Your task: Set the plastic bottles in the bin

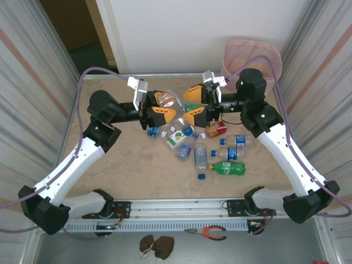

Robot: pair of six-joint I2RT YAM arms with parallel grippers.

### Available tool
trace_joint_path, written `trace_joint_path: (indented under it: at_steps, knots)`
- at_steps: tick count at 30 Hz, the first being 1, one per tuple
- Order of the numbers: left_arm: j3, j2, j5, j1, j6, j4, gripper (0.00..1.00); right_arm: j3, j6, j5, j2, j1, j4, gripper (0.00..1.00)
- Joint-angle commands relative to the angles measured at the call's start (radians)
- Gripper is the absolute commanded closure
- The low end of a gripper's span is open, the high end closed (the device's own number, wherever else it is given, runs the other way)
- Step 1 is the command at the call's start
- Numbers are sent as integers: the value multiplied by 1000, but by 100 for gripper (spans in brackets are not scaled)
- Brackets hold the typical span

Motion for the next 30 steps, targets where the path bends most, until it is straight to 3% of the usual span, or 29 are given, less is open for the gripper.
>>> trace_joint_path:
  at_steps: [1,5,20,26,30]
  knots:
    - [46,20,50,-18,101,-55,65,22,-70,-82,-3,25,-58,15]
    - [72,37,49,-34,114,-64,65,23,-114,-101,-5,46,-113,18]
    - [88,40,-11,-54,127,-48,59,17,-145,-119,-3,49,-169,48]
    - [66,13,-99,-54,143,-77,37,21,-142,-56,-12,42,-165,55]
    - [23,-47,-224,-52,187,-155,32,12,-104,51,-40,5,-137,56]
